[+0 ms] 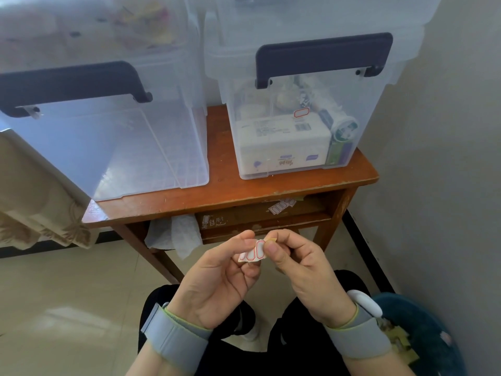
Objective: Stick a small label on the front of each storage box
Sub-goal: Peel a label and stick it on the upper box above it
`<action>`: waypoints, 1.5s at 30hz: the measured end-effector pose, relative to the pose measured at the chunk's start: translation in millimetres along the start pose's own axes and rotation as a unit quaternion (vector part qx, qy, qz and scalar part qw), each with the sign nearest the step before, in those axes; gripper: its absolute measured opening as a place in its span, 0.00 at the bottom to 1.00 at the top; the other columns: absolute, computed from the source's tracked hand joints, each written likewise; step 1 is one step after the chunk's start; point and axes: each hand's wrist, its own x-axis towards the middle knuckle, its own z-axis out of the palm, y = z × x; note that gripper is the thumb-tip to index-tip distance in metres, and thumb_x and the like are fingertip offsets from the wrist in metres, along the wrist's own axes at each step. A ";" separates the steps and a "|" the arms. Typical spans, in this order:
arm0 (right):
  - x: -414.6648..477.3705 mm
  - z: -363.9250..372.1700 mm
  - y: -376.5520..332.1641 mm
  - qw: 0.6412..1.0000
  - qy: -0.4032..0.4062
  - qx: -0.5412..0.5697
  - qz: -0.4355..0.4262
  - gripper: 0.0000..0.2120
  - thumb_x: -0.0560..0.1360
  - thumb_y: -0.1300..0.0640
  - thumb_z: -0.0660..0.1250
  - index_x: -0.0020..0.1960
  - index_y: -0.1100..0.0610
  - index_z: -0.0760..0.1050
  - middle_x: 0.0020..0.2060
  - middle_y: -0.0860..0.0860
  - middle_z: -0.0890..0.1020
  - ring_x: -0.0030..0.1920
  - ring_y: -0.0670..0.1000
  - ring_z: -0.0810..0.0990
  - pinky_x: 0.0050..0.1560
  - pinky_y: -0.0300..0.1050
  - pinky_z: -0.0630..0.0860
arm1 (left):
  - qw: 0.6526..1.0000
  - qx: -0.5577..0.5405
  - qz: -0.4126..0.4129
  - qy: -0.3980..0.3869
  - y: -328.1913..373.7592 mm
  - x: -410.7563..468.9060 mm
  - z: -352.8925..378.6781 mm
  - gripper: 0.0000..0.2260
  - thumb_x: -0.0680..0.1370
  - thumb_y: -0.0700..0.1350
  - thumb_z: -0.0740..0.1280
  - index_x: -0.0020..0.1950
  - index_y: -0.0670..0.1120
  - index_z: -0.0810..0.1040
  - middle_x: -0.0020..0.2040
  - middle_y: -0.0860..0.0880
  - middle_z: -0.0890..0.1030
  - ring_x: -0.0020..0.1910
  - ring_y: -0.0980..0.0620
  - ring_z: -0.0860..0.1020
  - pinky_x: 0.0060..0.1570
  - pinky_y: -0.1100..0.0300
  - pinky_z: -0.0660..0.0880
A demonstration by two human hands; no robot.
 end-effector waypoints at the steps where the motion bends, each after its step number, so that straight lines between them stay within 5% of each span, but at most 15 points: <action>1: -0.2 1.9 -0.1 1.000 0.002 0.000 0.003 0.07 0.75 0.59 0.66 0.49 0.62 0.79 0.30 0.44 0.76 0.31 0.39 0.73 0.37 0.29 0.72 | 1.000 -0.005 0.001 0.002 0.4 -0.2 -0.2 0.18 0.65 0.33 0.71 0.53 0.41 0.74 0.38 0.41 0.80 0.31 0.52 0.73 0.26 0.64 0.72; 4: -0.1 1.7 4.7 0.986 0.053 -0.145 -0.060 0.07 0.76 0.50 0.71 0.49 0.52 0.83 0.35 0.45 0.73 0.35 0.42 0.71 0.39 0.33 0.70 | 1.000 -0.006 0.010 0.014 2.0 1.0 -2.3 0.17 0.66 0.33 0.71 0.53 0.40 0.74 0.37 0.42 0.79 0.30 0.52 0.74 0.26 0.64 0.73; 7: 1.2 -6.0 4.8 0.928 0.087 -0.330 -0.150 0.09 0.74 0.47 0.72 0.54 0.46 0.81 0.36 0.42 0.70 0.37 0.46 0.73 0.40 0.34 0.71 | 0.999 0.005 0.022 0.034 3.0 2.3 -5.2 0.17 0.65 0.33 0.72 0.52 0.40 0.76 0.37 0.43 0.80 0.34 0.52 0.74 0.27 0.64 0.73; 12: 0.7 -12.5 -2.2 0.873 0.067 -0.428 -0.224 0.14 0.77 0.47 0.70 0.62 0.45 0.80 0.38 0.45 0.70 0.38 0.47 0.73 0.36 0.41 0.74 | 0.999 0.014 0.021 0.033 2.5 2.0 -5.3 0.18 0.65 0.33 0.73 0.53 0.40 0.77 0.38 0.43 0.79 0.32 0.52 0.77 0.27 0.64 0.74; 36: 3.2 -17.0 -3.3 0.882 0.088 -0.410 -0.218 0.08 0.77 0.48 0.68 0.50 0.52 0.81 0.41 0.45 0.74 0.40 0.46 0.75 0.37 0.42 0.76 | 0.999 0.012 0.022 0.028 2.4 5.4 -4.4 0.13 0.68 0.33 0.73 0.50 0.40 0.77 0.39 0.41 0.80 0.29 0.53 0.75 0.29 0.65 0.76; 45: 5.0 -19.3 -7.6 0.870 0.058 -0.442 -0.211 0.15 0.76 0.45 0.70 0.61 0.47 0.82 0.45 0.44 0.74 0.44 0.45 0.76 0.42 0.41 0.77 | 1.000 0.015 0.015 0.018 2.9 3.9 -2.6 0.12 0.69 0.33 0.72 0.51 0.40 0.78 0.41 0.41 0.80 0.33 0.52 0.75 0.29 0.65 0.76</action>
